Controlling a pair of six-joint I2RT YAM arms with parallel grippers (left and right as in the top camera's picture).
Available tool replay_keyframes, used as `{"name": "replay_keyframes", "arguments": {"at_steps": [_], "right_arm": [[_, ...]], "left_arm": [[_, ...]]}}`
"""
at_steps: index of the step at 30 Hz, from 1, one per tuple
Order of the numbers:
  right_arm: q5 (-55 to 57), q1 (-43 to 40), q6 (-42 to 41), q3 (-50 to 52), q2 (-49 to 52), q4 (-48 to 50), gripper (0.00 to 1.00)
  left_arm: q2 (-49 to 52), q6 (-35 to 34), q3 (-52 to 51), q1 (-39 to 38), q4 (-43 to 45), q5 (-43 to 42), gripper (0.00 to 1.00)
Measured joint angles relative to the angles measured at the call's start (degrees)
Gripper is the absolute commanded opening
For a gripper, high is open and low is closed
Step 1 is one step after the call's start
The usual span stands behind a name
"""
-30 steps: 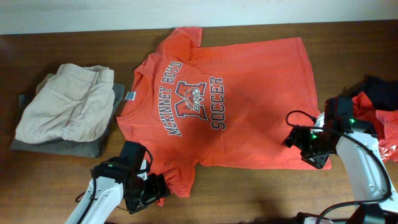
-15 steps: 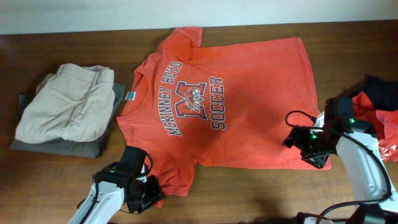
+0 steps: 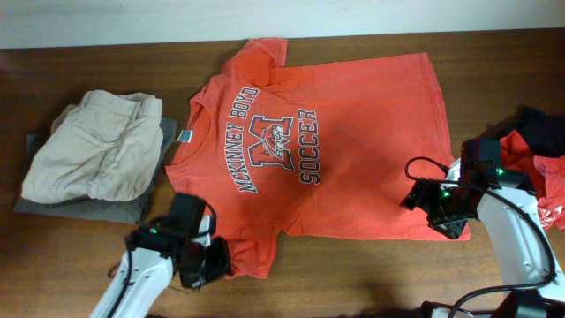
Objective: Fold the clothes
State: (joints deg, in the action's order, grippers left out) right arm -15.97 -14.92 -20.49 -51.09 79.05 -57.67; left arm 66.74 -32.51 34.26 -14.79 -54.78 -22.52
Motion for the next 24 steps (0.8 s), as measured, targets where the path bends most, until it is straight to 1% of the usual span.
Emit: {"name": "replay_keyframes", "arguments": {"at_steps": [4,6,8,14,19,24], "right_arm": [[0.9,0.0,0.3,0.0,0.0,0.0,0.78],[1.7,0.0,0.4,0.0,0.0,-0.1,0.78],[2.5,0.0,0.6,0.0,0.0,-0.2,0.78],[3.8,0.0,1.0,0.0,0.0,0.0,0.78],[4.2,0.0,1.0,0.0,0.0,0.1,0.78],[4.4,0.0,0.9,0.0,0.0,-0.1,0.79]], "left_arm": [[-1.8,3.1,10.8,0.0,-3.5,0.7,0.00],[-2.2,4.5,14.7,0.0,-3.7,1.8,0.00],[-2.3,5.2,16.5,0.0,-3.5,3.1,0.00],[-1.4,6.4,16.9,0.0,-0.9,9.2,0.00],[4.2,7.6,16.9,0.0,4.8,12.0,0.00],[10.1,8.1,16.9,0.0,8.2,12.6,0.00]]}}
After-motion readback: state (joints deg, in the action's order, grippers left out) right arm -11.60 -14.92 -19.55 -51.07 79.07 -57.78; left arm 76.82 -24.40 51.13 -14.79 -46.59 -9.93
